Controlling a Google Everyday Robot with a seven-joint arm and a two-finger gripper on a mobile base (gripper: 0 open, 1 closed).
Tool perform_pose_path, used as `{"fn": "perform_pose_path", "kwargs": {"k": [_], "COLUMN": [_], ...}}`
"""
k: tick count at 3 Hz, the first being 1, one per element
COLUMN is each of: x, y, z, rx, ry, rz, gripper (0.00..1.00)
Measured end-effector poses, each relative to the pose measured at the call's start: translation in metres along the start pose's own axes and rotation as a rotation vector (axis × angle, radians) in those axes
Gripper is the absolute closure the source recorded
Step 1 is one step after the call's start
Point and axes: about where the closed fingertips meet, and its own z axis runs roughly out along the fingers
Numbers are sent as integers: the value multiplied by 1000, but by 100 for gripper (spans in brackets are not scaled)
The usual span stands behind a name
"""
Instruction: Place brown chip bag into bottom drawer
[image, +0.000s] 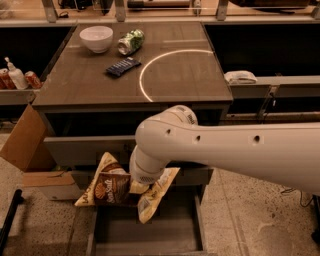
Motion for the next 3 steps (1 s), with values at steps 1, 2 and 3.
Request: {"fn": "perform_pose_path", "kwargs": {"k": [1, 2, 3], "x": [5, 5, 13], "y": [20, 20, 25], "z": [22, 22, 42], "rx": [-30, -30, -27], "ry": [-1, -1, -23], "rz": [-27, -28, -67], "gripper": [100, 100, 100]}}
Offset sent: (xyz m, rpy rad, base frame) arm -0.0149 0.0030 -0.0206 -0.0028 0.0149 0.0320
